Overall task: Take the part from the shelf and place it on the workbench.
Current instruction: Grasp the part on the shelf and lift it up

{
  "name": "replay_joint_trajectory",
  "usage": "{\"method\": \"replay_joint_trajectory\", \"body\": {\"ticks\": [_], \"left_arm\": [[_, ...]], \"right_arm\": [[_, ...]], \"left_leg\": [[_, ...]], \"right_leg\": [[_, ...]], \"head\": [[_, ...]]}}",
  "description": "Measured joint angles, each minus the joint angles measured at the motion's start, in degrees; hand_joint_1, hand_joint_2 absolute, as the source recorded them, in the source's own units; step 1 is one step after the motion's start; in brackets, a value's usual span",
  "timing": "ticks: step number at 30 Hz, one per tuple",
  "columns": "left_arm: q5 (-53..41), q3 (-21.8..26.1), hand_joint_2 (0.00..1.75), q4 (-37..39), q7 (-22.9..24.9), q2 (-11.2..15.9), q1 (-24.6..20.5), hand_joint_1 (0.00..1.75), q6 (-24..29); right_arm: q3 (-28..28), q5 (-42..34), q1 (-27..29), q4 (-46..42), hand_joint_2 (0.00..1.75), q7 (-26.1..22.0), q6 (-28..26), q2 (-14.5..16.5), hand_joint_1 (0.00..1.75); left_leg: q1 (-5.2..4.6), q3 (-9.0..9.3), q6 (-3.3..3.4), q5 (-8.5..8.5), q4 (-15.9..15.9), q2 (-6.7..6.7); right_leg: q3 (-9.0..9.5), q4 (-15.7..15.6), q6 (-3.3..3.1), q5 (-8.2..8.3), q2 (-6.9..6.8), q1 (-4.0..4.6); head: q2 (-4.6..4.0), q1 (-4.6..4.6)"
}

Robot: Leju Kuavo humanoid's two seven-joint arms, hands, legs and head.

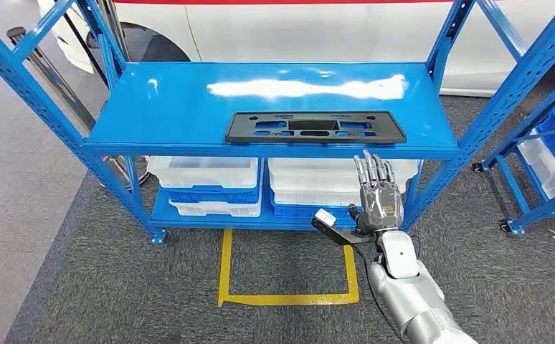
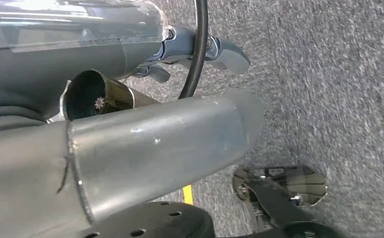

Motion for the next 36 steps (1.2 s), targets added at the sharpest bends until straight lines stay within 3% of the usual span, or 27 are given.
{"method": "replay_joint_trajectory", "body": {"ticks": [3, 4, 6, 7, 8, 10, 12, 14, 16, 17, 18, 19, 21, 23, 25, 28, 30, 32, 33, 34, 36], "left_arm": [[0.00, 0.02, 0.00, 0.00, -0.01, 0.00, 0.17, 0.00, -0.02], [0.00, 0.02, 0.00, 0.00, -0.03, 0.00, 0.22, 0.00, -0.02], [0.00, 0.03, 0.00, 0.00, -0.07, 0.01, 0.22, 0.00, -0.02], [-0.01, 0.04, 0.00, 0.00, -0.09, 0.03, 0.18, 0.00, -0.02], [-0.04, 0.05, 0.00, 0.00, -0.09, 0.04, 0.09, 0.00, -0.02], [-0.19, 0.11, 0.00, 0.00, -0.09, 0.07, 0.01, 0.00, -0.02], [-0.43, 0.25, 0.00, 0.00, -0.10, 0.05, 0.05, 0.00, -0.02], [-0.75, 0.44, 0.00, 0.00, -0.21, 0.04, -0.01, 0.00, -0.07], [-0.94, 0.67, 0.00, 0.00, -0.36, -0.02, -0.16, 0.00, -0.18], [-0.96, 0.81, 0.00, 0.00, -0.40, -0.04, -0.18, 0.00, -0.25], [-0.96, 0.95, 0.00, 0.00, -0.43, -0.07, -0.15, 0.00, -0.29], [-0.96, 1.09, 0.00, 0.00, -0.45, -0.08, -0.11, 0.00, -0.33], [-0.96, 1.31, 0.00, 0.00, -0.50, -0.11, -0.04, 0.00, -0.37], [-0.97, 1.46, 0.00, 0.00, -0.56, -0.13, -0.18, 0.00, -0.40], [-0.98, 1.59, 0.00, 0.00, -0.58, -0.13, -0.32, 0.00, -0.42], [-1.01, 1.80, 0.00, 0.00, -0.61, -0.13, -0.33, 0.00, -0.40], [-1.03, 1.95, 0.00, 0.00, -0.68, -0.13, -0.38, 0.00, -0.40], [-1.04, 2.16, 0.00, 0.00, -0.75, -0.14, -0.36, 0.00, -0.43], [-1.05, 2.27, 0.00, 0.00, -0.78, -0.15, -0.30, 0.00, -0.45], [-1.05, 2.37, 0.00, 0.00, -0.79, -0.15, -0.24, 0.00, -0.46], [-1.07, 2.49, 0.00, 0.00, -0.80, -0.15, -0.21, 0.00, -0.48]], "right_arm": [[0.01, 0.01, 0.23, -0.01, 1.75, -0.07, 0.01, 0.00, 0.00], [0.01, 0.02, 0.30, -0.03, 1.75, -0.09, 0.02, 0.00, 0.00], [0.00, 0.05, 0.33, -0.18, 1.75, -0.16, 0.05, 0.05, 0.00], [0.01, 0.12, 0.33, -0.31, 1.75, -0.20, 0.07, 0.09, 0.00], [0.01, 0.21, 0.35, -0.47, 1.75, -0.29, 0.08, 0.15, 0.00], [0.01, 0.53, 0.54, -1.00, 1.75, -0.60, 0.04, 0.38, 0.00], [0.01, 0.86, 0.86, -2.09, 1.75, -1.03, 0.04, 0.76, 0.00], [0.15, 1.11, 1.09, -3.28, 1.75, -1.39, 0.33, 1.11, 0.00], [0.61, 1.41, 1.53, -3.98, 1.75, -1.62, 0.91, 1.45, 0.00], [0.97, 1.62, 1.87, -4.19, 1.75, -1.74, 1.18, 1.64, 0.00], [1.36, 1.78, 2.21, -4.34, 1.75, -1.86, 1.38, 1.81, 0.00], [1.78, 1.90, 2.46, -4.48, 1.75, -2.00, 1.48, 1.99, 0.00], [2.61, 1.95, 2.63, -4.80, 1.75, -2.22, 1.51, 2.25, 0.00], [3.54, 1.95, 2.67, -5.25, 1.75, -2.40, 1.59, 2.55, 0.00], [4.38, 1.95, 2.84, -5.62, 1.75, -2.56, 1.69, 2.86, 0.00], [5.16, 1.83, 3.02, -6.38, 1.75, -2.78, 1.78, 3.24, 0.00], [5.75, 1.65, 3.02, -7.03, 1.75, -2.90, 2.04, 3.51, 0.00], [6.39, 1.56, 3.11, -7.38, 1.75, -3.09, 2.52, 3.72, 0.00], [6.72, 1.53, 3.26, -7.52, 1.75, -3.19, 2.75, 3.79, 0.00], [7.05, 1.49, 3.43, -7.74, 1.75, -3.25, 2.96, 3.85, 0.00], [7.60, 1.36, 3.67, -8.35, 1.75, -3.28, 3.23, 4.01, 0.00]], "left_leg": [[0.00, -2.08, 0.00, 1.08, 2.26, 0.00], [-0.01, -1.69, 0.11, 2.93, 0.58, 0.00], [-0.12, 1.48, 0.69, 7.52, -7.01, 0.02], [-0.26, 3.06, 1.04, 8.78, -10.45, 0.02], [-0.41, 4.12, 1.37, 9.31, -12.71, 0.02], [-0.63, 4.63, 1.79, 8.83, -13.89, -0.01], [-0.24, 5.06, 2.28, 8.89, -14.58, 0.05], [0.14, 5.72, 2.83, 8.94, -15.32, 0.13], [0.09, 6.04, 3.13, 8.64, -15.38, 0.12], [0.10, 6.21, 3.17, 8.43, -15.36, 0.08], [0.11, 6.48, 3.12, 8.20, -15.33, 0.02], [0.14, 6.82, 3.02, 7.92, -15.27, -0.05], [0.23, 7.64, 2.59, 7.11, -15.00, -0.15], [0.13, 7.93, 1.85, 6.37, -14.57, -0.16], [0.01, 7.87, 1.11, 6.10, -14.51, -0.14], [0.24, 7.57, 0.23, 5.06, -13.38, -0.06], [0.34, 5.07, -0.12, 2.83, -8.39, -0.01], [0.35, 0.58, -0.28, 0.34, -0.85, 0.00], [0.34, -1.28, -0.26, 0.11, 1.72, 0.00], [0.32, -2.00, -0.13, 1.10, 1.99, 0.00], [0.13, -0.15, 0.55, 5.93, -3.84, 0.00]], "right_leg": [[0.46, 0.05, -0.04, -0.42, 0.04, 0.13], [0.80, 0.06, 0.00, -0.67, 0.09, 0.17], [1.63, 0.08, 0.22, -1.27, 0.15, 0.27], [1.88, 0.13, 0.41, -1.54, 0.16, 0.37], [1.98, 0.16, 0.64, -1.72, 0.16, 0.46], [1.92, 0.03, 1.16, -1.85, 0.14, 0.53], [1.89, 0.23, 1.75, -2.34, 0.07, 0.57], [0.20, 3.88, 2.27, -4.35, 0.03, 0.54], [-3.85, 11.30, 2.66, -7.21, 0.02, 0.26], [-5.80, 14.39, 2.85, -7.87, 0.00, 0.07], [-6.89, 15.62, 2.99, -7.42, -0.01, -0.11], [-6.90, 14.70, 3.09, -5.85, -0.03, -0.30], [-4.19, 7.69, 3.17, -1.14, -0.09, -0.58], [-1.65, 1.93, 2.92, 0.93, -0.05, -0.37], [-1.24, 0.96, 2.33, 0.38, 0.09, -0.02], [-0.75, 0.56, 1.10, 0.10, 0.18, -0.18], [-0.17, 0.32, 0.38, -0.17, 0.10, -0.19], [0.24, 0.33, -0.07, -0.56, 0.03, 0.07], [0.51, 0.35, -0.20, -0.79, 0.04, 0.23], [0.83, 0.36, -0.27, -1.05, 0.08, 0.39], [1.72, 0.37, -0.27, -1.65, 0.22, 0.66]], "head": [[0.00, 0.00], [0.00, -0.01], [0.00, 0.02], [0.00, 0.02], [0.00, 0.03], [0.00, 0.04], [0.00, 0.08], [0.00, 0.19], [0.00, 0.26], [0.00, 0.25], [0.00, 0.24], [0.00, 0.25], [0.00, 0.26], [0.00, 0.26], [0.00, 0.26], [0.00, 0.24], [0.00, 0.18], [0.00, 0.14], [0.00, 0.15], [0.00, 0.15], [0.00, 0.15]]}}
